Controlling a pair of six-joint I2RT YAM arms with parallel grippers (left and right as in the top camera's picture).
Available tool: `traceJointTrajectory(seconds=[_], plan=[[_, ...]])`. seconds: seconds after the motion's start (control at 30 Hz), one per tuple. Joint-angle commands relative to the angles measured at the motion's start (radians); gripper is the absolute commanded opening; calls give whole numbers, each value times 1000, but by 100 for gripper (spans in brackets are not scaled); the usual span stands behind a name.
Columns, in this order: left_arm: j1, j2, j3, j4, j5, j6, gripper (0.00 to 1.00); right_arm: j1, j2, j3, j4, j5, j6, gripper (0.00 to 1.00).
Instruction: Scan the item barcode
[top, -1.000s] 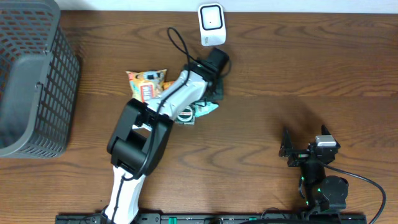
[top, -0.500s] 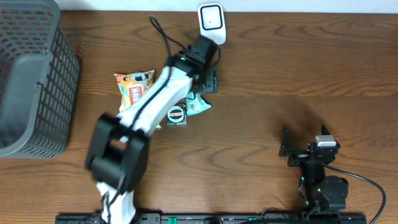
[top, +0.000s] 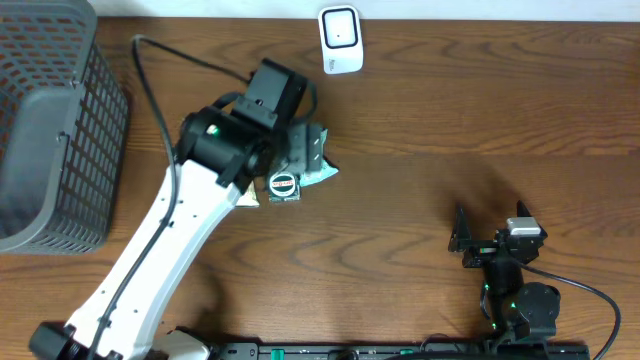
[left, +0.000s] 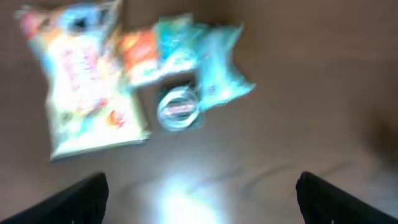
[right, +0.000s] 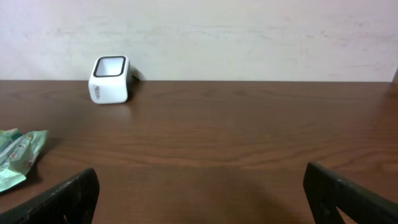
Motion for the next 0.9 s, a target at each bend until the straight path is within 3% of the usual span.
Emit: traceJointTrajectory(seconds=[0.0,0.27,0.57,0.87], plan=[[6,-10,6,-108,-137,8,95,3,-6,-2,-5,-6,11,99],[168,-10,6,-200,-145,-135,99,3,-6,-1,-5,-6,11,99],[382,-9,5,-231,-143,-134,98,3,-6,-1,-5,-6,11,99],[499,-9,-3,-226,-142,-154,98,3,-6,-2,-5,-6,11,99]])
